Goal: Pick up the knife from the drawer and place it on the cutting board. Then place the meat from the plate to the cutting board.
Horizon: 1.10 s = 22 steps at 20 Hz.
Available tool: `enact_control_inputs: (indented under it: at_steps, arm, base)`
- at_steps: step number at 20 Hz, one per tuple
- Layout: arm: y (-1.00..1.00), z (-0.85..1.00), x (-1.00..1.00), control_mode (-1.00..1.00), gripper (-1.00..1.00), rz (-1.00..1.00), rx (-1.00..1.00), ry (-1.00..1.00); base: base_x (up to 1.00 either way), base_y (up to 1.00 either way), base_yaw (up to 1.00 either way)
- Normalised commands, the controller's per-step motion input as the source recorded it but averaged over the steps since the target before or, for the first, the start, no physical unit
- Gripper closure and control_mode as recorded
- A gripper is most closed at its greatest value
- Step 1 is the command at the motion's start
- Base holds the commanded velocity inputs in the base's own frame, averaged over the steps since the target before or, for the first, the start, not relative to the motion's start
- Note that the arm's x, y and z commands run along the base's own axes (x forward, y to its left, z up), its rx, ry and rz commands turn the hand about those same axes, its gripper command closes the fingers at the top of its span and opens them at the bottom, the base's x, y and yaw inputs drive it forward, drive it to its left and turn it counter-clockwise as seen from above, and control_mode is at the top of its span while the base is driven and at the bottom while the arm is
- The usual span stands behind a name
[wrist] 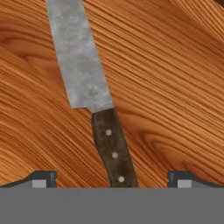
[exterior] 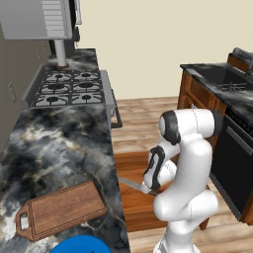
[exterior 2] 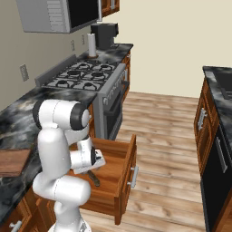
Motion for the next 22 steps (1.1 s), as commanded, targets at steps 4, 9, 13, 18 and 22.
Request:
enact_control_inputs:
  at_steps: [4, 9, 13, 18, 22]
  arm:
    - [0.0, -0.31, 0.23, -1.0, -1.0, 0.0, 0.0, 0.06]
    - [0.0, -0.36, 0.06, -1.0, -1.0, 0.0, -0.02, 0.09]
    - [0.0, -0.23, 0.0, -1.0, -1.0, 0.0, -0.01, 0.07]
    - [0.0, -0.17, 0.0, -1.0, -1.0, 0.0, 0.0, 0.03]
    - [0.0, -0.01, 0.0, -1.0, 1.0, 0.0, 0.0, 0.0]
  base:
    - [0.0, 0.0, 0.0]
    - [0.0, 0.0, 0.0]
    - [0.0, 0.0, 0.0]
    - [0.0, 0.0, 0.0]
    - [0.0, 0.0, 0.0]
